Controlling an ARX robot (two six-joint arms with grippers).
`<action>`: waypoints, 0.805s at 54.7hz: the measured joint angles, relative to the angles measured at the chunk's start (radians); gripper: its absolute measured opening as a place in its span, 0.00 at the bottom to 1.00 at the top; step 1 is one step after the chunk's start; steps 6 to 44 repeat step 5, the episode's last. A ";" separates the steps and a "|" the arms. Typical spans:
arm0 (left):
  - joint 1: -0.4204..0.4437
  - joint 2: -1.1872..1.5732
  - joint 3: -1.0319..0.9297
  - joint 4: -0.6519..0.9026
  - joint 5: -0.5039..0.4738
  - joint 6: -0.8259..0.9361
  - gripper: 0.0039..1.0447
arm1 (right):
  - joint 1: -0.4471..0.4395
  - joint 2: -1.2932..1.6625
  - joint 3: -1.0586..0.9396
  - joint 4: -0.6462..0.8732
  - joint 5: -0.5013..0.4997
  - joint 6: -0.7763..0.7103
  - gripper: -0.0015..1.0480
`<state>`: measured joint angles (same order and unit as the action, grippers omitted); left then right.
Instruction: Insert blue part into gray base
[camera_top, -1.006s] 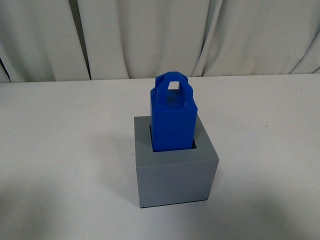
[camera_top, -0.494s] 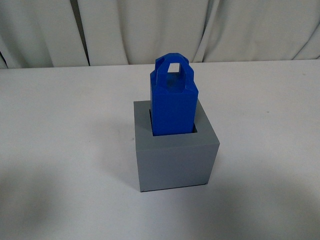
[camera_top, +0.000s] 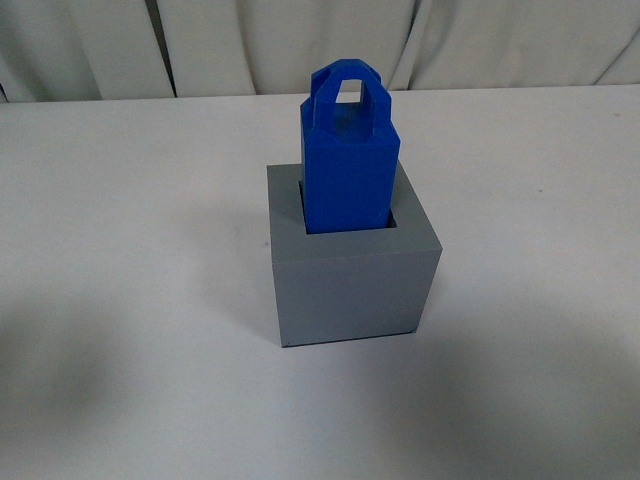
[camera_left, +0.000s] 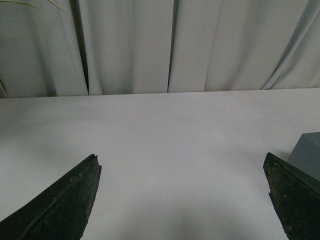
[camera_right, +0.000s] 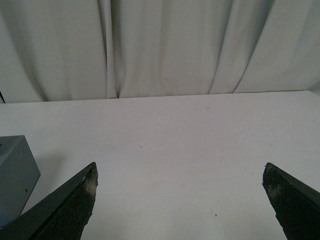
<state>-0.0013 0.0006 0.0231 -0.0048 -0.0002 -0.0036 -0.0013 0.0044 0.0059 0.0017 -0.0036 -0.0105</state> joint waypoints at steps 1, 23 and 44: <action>0.000 0.000 0.000 0.000 0.000 0.000 0.94 | 0.000 0.000 0.000 0.000 0.000 0.000 0.93; 0.000 0.000 0.000 0.000 0.000 0.000 0.94 | 0.000 0.000 0.000 0.000 0.000 0.000 0.93; 0.000 0.000 0.000 0.000 0.000 0.000 0.94 | 0.000 0.000 0.000 0.000 0.000 0.000 0.93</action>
